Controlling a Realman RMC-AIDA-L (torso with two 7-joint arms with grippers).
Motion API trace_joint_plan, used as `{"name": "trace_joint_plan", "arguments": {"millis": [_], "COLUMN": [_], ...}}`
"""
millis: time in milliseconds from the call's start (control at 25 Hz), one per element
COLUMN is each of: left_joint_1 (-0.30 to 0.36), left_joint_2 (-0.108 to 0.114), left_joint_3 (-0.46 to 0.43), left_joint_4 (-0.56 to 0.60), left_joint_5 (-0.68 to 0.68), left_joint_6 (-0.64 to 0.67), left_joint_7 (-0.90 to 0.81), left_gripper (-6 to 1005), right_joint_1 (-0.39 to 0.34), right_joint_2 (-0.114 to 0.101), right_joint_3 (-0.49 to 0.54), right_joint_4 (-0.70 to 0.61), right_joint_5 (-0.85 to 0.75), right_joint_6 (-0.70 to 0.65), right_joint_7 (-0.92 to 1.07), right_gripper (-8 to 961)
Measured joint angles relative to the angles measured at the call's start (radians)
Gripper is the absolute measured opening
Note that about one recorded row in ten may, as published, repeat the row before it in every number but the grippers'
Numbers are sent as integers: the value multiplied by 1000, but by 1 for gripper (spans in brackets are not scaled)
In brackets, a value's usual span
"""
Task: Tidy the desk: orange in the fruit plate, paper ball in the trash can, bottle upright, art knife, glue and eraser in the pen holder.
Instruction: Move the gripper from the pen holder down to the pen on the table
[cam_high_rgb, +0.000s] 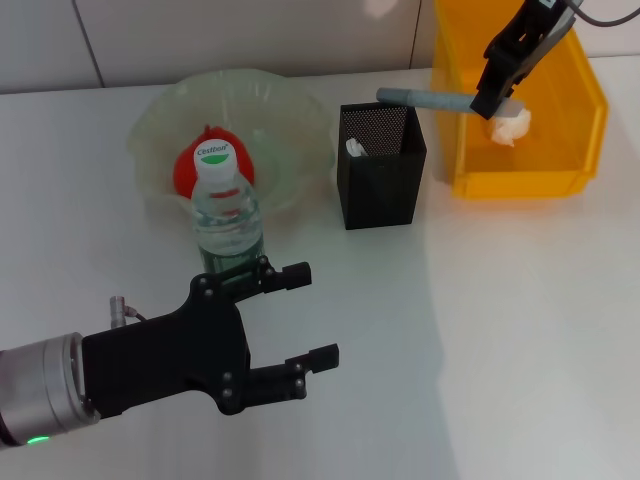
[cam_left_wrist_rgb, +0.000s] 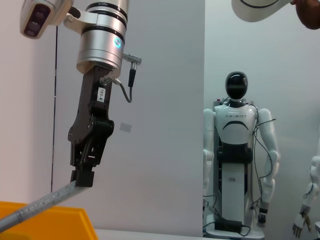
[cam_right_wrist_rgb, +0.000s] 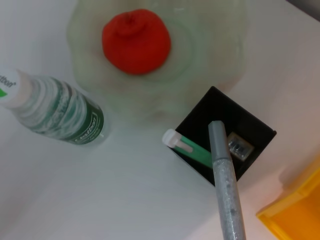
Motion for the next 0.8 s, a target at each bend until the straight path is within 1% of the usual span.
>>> {"name": "trace_joint_plan", "arguments": {"millis": [240, 360, 640, 800], "left_joint_1": [0, 0, -1, 1], "left_joint_2": [-1, -2, -2, -2], "left_joint_3": [0, 0, 0, 0], "left_joint_4": [0, -3, -2, -3], "left_joint_5": [0, 0, 0, 0], "left_joint_6": [0, -1, -2, -2], "left_joint_7": [0, 1, 2, 3], "left_gripper": [785, 785, 785, 785], "right_joint_1": [5, 6, 5, 5], "right_joint_2": [4, 5, 7, 19], "right_joint_3": [-27, -45, -56, -57], "right_joint_4": [18, 51, 75, 80], "right_joint_5": [0, -1, -2, -2], "right_joint_6": [11, 31, 66, 83], "right_joint_7": [7, 9, 16, 21], "right_gripper": [139, 139, 139, 138]}}
